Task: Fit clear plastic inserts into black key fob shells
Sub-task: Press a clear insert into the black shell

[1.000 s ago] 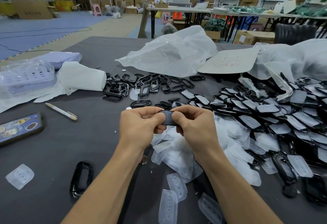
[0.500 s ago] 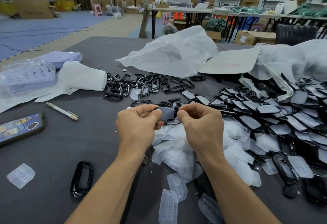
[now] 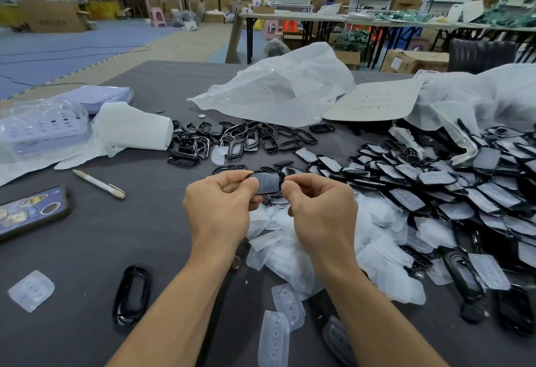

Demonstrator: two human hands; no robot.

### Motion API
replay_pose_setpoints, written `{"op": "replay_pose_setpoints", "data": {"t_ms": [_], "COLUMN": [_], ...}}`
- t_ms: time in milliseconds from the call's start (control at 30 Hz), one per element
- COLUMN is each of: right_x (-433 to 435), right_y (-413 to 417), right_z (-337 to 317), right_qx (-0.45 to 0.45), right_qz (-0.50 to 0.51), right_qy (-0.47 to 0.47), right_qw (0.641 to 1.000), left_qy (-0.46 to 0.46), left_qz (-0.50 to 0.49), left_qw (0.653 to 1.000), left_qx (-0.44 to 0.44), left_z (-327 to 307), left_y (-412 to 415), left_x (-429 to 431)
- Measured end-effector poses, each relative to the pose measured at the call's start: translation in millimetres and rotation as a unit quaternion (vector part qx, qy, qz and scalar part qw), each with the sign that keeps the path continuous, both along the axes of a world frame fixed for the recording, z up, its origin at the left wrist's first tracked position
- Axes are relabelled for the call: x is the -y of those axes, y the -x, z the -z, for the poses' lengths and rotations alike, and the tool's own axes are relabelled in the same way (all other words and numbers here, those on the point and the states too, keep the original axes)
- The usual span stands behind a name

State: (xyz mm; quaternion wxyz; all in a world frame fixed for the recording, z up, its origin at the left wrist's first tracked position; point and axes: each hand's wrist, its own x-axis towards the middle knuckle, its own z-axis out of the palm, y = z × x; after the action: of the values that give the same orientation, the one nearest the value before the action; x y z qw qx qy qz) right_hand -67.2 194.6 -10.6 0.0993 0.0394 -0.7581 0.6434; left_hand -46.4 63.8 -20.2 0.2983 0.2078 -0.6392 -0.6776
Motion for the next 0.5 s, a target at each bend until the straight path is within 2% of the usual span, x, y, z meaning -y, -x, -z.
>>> {"op": "replay_pose_setpoints", "data": {"t_ms": [200,400,500], "right_x": [1.9,0.2,-0.7], "right_y": [-1.8,-0.1,-0.1], "right_z": [-0.9,-3.7,-2.8], "right_qx": [0.011,0.083,0.065], "right_qz": [-0.029,-0.122,-0.096], "right_qy": [0.015,0.121,0.101], "right_qw": [0.999,0.982,0.988], "left_qy": [0.008,0.014,0.009], "left_qz": [0.009,0.002,0.001], "left_qw": [1.000,1.000,1.000], "left_qx": [-0.003,0.002,-0.001], "left_z": [-0.9,-0.7,-0.4], "left_y": [-1.1,-1.7,-1.7], "left_x": [-1.0,0.6,0.8]}}
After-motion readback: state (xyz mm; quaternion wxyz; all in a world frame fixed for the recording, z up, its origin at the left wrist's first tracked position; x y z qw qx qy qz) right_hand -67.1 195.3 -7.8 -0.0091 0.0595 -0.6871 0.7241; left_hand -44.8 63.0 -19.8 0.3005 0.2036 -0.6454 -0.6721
